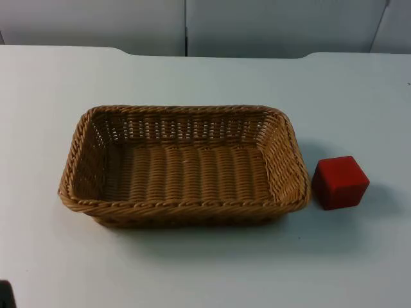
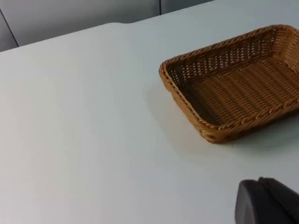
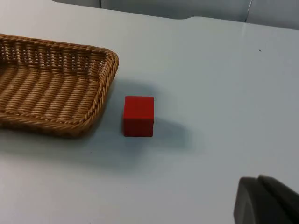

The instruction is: Pick up the basket with the left hand and place the cube into the basket with the right hand.

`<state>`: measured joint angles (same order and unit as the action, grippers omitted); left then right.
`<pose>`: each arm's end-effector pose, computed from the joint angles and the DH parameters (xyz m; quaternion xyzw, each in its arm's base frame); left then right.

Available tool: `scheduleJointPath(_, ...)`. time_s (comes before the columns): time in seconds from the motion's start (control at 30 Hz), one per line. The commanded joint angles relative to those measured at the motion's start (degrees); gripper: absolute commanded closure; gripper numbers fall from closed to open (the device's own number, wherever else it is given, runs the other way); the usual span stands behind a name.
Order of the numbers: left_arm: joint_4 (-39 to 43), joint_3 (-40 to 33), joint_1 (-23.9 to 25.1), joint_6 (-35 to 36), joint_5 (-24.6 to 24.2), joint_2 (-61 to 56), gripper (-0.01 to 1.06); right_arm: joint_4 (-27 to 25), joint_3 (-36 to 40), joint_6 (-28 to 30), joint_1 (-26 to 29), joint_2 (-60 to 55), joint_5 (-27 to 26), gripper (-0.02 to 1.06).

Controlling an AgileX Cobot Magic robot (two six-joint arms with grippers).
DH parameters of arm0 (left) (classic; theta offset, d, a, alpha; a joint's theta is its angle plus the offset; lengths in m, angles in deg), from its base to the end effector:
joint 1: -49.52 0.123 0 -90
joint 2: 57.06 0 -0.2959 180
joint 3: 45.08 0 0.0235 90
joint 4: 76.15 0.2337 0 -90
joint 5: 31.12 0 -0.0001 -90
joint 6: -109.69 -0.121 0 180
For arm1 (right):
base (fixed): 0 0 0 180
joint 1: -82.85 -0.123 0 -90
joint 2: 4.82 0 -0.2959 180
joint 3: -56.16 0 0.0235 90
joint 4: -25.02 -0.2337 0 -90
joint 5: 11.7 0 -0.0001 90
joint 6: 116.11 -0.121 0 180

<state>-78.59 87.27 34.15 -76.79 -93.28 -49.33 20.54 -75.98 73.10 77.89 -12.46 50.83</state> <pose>-0.0080 -0.0025 0.2590 0.1633 0.8392 -0.0614 0.5152 -0.0081 0.0077 0.2574 -0.1080 0.8498 0.0199 0.5155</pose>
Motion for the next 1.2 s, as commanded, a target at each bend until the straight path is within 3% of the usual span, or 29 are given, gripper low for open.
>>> scheduleJointPath(0.0, -0.21, -0.38, -0.32, 0.24, 0.49, -0.24, 1.05, -0.12, 0.27, 0.26, -0.18, 0.14, -0.35, 1.05)
scheduleJointPath(0.1, -3.54, 1.19, -0.32, 1.52, 2.91, -0.24, 1.05, -0.12, 0.27, 0.26, -0.18, 0.14, -0.35, 1.05)
scheduleJointPath(0.2, -13.78, 6.40, -0.32, 1.38, 12.18, 2.73, 1.05, -0.12, 0.27, 0.26, -0.18, 0.14, -0.35, 1.05)
scheduleJointPath(0.37, -17.35, 11.13, -0.32, -5.21, 10.86, 17.69, 1.05, -0.12, 0.27, 0.26, -0.18, 0.14, -0.35, 1.05)
scheduleJointPath(0.5, -29.04, 16.62, -0.32, -16.40, 7.11, 42.48, 1.05, -0.12, 0.27, 0.26, -0.18, 0.14, -0.35, 1.05)
scheduleJointPath(0.53, -29.04, 16.62, -0.32, -16.40, 7.11, 42.48, 1.05, -0.12, 0.27, 0.26, -0.18, 0.14, -0.35, 1.05)
scheduleJointPath(0.6, -34.53, 19.19, -0.32, -21.31, 5.83, 54.85, 1.05, -0.12, 0.27, 0.26, -0.18, 0.14, -0.35, 1.05)
scheduleJointPath(0.67, -43.90, 20.78, -0.32, -28.29, 4.79, 67.20, 1.05, -0.12, 0.27, 0.26, -0.18, 0.14, -0.35, 1.05)
scheduleJointPath(0.77, -48.95, 20.88, -0.32, -32.17, 4.91, 75.54, 1.05, -0.12, 0.27, 0.26, -0.18, 0.14, -0.35, 1.05)
scheduleJointPath(0.87, -49.19, 20.88, -0.32, -32.20, 6.62, 81.46, 1.05, -0.12, 0.27, 0.26, -0.18, 0.14, -0.35, 1.05)
scheduleJointPath(1.03, -42.15, 20.88, -0.32, -27.38, 15.64, 89.08, 1.05, -0.12, 0.27, 0.26, -0.18, 0.14, -0.35, 1.05)
scheduleJointPath(1.1, -33.34, 20.88, -0.32, -19.82, 23.13, 91.14, 0.99, -0.12, 0.27, 0.26, -0.18, 0.14, -0.35, 1.05)
scheduleJointPath(1.17, -25.42, 20.88, -0.32, -11.83, 27.21, 92.12, 0.87, -0.12, 0.27, 0.26, -0.18, 0.14, -0.35, 1.05)
